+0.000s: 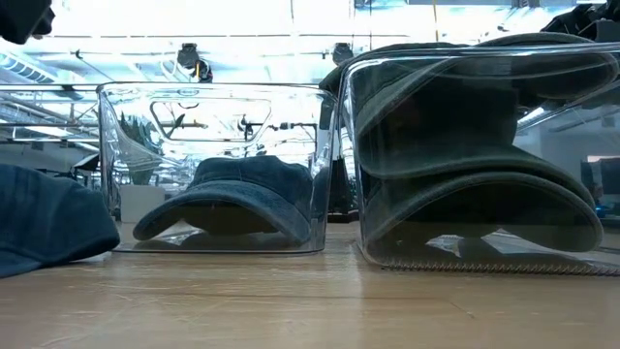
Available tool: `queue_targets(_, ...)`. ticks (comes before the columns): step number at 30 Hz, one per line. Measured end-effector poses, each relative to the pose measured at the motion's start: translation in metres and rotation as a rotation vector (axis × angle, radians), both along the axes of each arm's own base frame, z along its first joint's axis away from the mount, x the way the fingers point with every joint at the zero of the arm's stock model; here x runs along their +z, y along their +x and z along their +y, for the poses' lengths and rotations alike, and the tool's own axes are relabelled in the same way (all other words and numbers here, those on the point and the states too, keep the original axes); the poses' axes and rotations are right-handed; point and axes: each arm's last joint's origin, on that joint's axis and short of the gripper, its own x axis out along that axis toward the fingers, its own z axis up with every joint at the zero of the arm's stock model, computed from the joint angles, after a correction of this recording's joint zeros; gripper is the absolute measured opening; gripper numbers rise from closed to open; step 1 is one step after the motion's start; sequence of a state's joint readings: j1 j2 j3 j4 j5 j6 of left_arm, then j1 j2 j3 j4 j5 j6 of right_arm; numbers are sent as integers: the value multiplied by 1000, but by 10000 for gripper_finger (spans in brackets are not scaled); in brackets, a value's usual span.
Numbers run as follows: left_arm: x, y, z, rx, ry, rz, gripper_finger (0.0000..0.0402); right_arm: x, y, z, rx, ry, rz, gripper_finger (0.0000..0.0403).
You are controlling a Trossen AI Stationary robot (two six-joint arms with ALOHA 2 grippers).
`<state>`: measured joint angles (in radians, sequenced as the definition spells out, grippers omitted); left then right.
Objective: Pick & Place hat
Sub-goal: Put the bottom blue cap into the left transparent bin
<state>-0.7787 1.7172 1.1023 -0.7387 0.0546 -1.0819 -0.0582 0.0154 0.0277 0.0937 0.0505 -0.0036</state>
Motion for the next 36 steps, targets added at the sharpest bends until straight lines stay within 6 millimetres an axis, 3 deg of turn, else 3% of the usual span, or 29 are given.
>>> queue_targets(4,0,1,1,-2,-23,18,11,0,0,0,0,0,0,0)
queue_targets(36,1,8,8,-121,-104,62,5,0,0,0,0,0,0,0)
